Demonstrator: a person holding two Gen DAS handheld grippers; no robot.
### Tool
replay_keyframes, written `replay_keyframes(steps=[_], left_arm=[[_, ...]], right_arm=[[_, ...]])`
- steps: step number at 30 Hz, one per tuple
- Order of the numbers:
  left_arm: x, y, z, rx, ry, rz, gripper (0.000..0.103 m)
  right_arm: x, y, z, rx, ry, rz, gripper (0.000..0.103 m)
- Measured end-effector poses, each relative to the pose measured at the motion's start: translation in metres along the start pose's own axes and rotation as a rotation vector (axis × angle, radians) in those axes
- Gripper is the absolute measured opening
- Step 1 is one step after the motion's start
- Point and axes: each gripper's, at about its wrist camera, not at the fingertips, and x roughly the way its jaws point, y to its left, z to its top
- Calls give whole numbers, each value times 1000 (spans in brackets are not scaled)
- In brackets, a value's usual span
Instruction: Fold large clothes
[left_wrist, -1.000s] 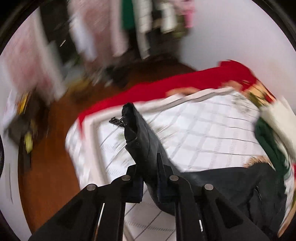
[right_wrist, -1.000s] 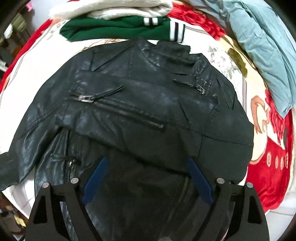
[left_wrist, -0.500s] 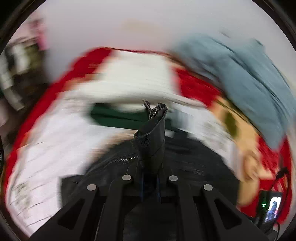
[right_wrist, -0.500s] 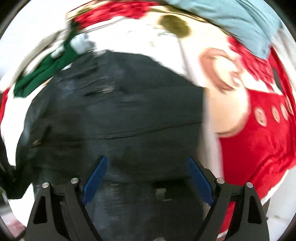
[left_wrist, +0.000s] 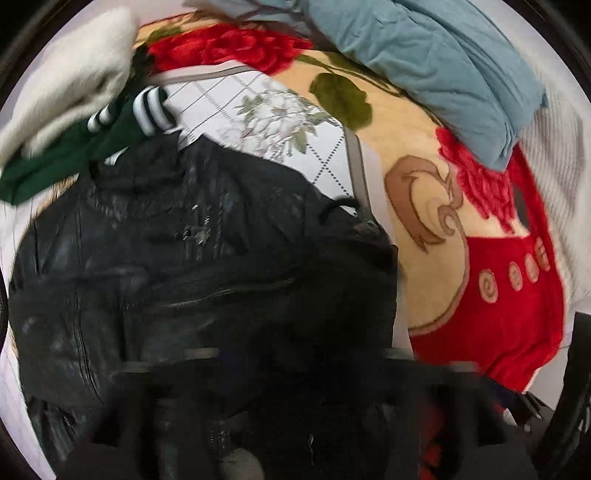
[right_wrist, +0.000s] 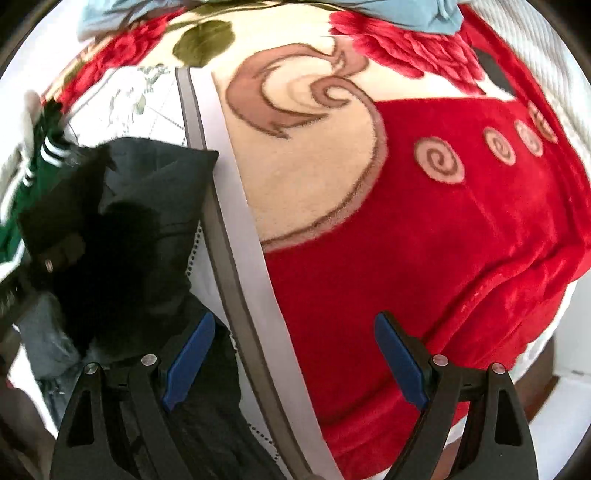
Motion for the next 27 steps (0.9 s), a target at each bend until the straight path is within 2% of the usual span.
replay_keyframes(steps=[1,4,7,10,12,15,16,17,18,20,24,26,27], left_arm=[[-7,8,-1,-20,-16,1,91],[-27,36,-8,-85,-50,19,91],[-51,78,-22,-175,-71,83,92],[-56,122,-40,-231,-75,255,92],[-46,157,-55,-283,-34,388,92],[-33,206,-73,-365,-4,534,92],[-31,216,-77,-375,-7,571,92],[-31,224,-81,-382,-17,609,92],[-31,228,-83,-384,-21,624,92],[-32,233,-85,-380,-32,655,92],[-31,244,-89,-381,-34,691,92],[-28,250,-90,-383,-25,687,94],[-26,252,-90,-383,-23,672,95]], right_arm=[[-1,-4,1,14,1,29,90],[-5,-8,5,35,5,104,90],[-8,-2,12,42,1,220,90],[0,7,21,41,22,331,90],[13,17,29,30,47,386,90],[45,35,39,16,113,456,88],[57,39,41,22,141,485,71],[72,46,43,31,178,521,41],[84,51,45,51,211,538,41],[90,59,45,65,202,528,38],[82,87,44,48,207,614,27],[79,100,45,34,217,612,25],[79,102,46,33,218,583,25]])
